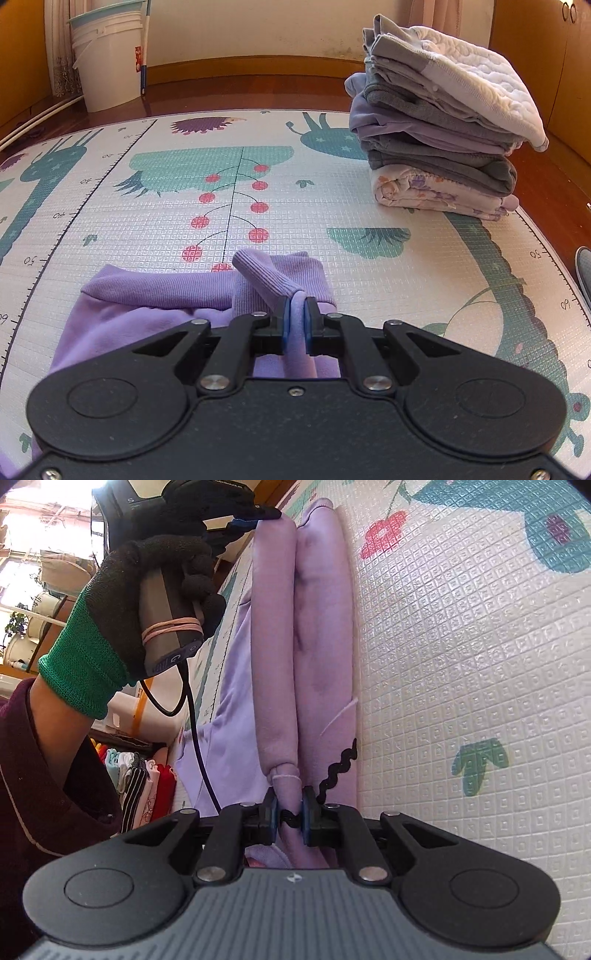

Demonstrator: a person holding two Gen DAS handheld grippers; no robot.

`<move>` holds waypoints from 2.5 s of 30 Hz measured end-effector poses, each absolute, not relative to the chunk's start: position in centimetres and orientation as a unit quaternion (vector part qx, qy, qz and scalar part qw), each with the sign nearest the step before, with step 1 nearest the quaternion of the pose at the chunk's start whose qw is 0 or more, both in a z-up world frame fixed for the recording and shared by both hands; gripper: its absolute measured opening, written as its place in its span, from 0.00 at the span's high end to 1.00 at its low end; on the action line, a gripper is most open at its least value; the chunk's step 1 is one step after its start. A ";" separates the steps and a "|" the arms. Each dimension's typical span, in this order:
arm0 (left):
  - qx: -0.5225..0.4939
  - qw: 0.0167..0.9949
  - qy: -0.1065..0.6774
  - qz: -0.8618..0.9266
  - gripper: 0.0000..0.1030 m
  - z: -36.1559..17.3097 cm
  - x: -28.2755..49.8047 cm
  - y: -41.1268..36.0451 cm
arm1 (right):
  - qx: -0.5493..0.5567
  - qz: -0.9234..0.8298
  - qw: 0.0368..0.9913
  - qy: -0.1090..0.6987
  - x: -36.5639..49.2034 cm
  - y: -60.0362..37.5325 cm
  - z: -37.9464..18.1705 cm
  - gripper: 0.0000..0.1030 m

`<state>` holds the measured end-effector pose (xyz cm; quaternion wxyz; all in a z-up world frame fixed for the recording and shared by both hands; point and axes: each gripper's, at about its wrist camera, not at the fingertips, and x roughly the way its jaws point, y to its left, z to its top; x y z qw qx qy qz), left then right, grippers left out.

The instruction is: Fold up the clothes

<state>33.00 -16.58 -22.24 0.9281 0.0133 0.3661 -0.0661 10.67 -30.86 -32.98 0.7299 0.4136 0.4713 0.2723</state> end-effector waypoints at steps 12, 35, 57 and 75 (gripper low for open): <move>-0.027 0.929 0.348 -0.122 0.73 -20.8 34.6 -14.1 | 0.467 0.262 0.701 0.471 10.6 -31.5 -34.2 0.89; 0.143 0.900 0.384 -0.151 0.76 -25.9 37.9 -17.2 | 0.400 0.274 0.737 0.471 10.7 -29.2 -31.1 0.86; -0.039 0.905 0.406 -0.121 0.93 -24.6 36.5 -8.0 | 0.432 0.271 0.720 0.471 10.1 -31.1 -32.4 0.86; 0.097 0.910 0.344 -0.209 0.93 -25.1 35.3 -14.9 | 0.424 0.279 0.721 0.471 9.8 -30.6 -32.0 0.86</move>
